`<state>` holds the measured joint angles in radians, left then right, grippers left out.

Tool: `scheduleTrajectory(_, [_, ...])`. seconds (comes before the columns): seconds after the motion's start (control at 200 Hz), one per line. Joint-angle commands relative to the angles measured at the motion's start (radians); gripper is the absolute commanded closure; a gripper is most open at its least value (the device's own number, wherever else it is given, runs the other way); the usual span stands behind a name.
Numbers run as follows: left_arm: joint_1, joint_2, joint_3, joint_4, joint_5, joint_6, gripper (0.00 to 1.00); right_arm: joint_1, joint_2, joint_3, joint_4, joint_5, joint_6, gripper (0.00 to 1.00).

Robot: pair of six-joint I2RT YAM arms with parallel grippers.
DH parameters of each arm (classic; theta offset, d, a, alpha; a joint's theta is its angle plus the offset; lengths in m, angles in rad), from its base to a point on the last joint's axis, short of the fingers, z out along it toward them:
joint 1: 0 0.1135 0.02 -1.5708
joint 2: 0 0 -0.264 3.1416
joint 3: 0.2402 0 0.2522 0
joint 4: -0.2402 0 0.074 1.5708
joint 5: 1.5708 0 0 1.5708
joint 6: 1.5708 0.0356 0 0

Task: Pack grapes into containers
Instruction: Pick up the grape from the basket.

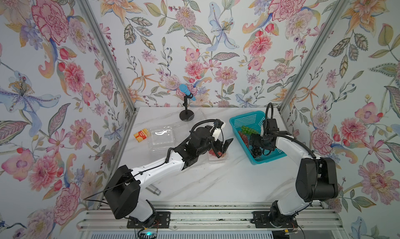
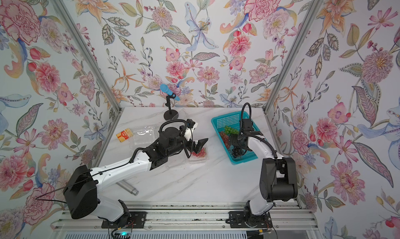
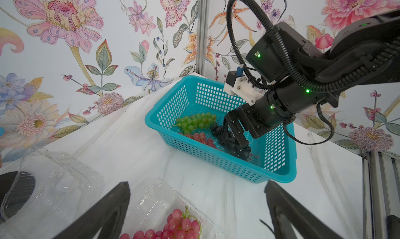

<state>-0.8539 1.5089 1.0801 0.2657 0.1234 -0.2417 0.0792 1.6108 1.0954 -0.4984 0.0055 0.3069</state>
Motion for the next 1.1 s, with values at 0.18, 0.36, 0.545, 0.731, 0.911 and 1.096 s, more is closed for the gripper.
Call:
scheduleTrajectory(0.18, [-0.013, -0.032, -0.029, 0.01, -0.014, 0.023, 0.0, -0.036, 0.074, -0.042, 0.002, -0.04, -0.024, 0.06])
scheduleTrajectory(0.36, [-0.013, -0.027, -0.026, 0.025, -0.007, 0.015, 0.0, -0.03, 0.118, -0.043, 0.018, -0.066, -0.017, 0.12])
scheduleTrajectory(0.545, [-0.013, -0.02, -0.013, 0.028, -0.001, 0.018, 0.0, -0.033, 0.159, -0.038, 0.04, -0.09, -0.005, 0.24])
scheduleTrajectory(0.731, [-0.013, -0.022, -0.017, 0.029, 0.001, 0.018, 0.0, -0.042, 0.181, -0.039, 0.069, -0.14, 0.009, 0.42])
scheduleTrajectory(0.911, [-0.013, -0.028, -0.029, 0.031, -0.005, 0.016, 0.0, -0.047, 0.196, -0.017, 0.082, -0.172, 0.022, 0.54])
scheduleTrajectory(1.096, [-0.014, -0.03, -0.029, 0.029, -0.014, 0.025, 0.0, -0.061, 0.196, 0.048, 0.081, -0.168, 0.045, 0.58])
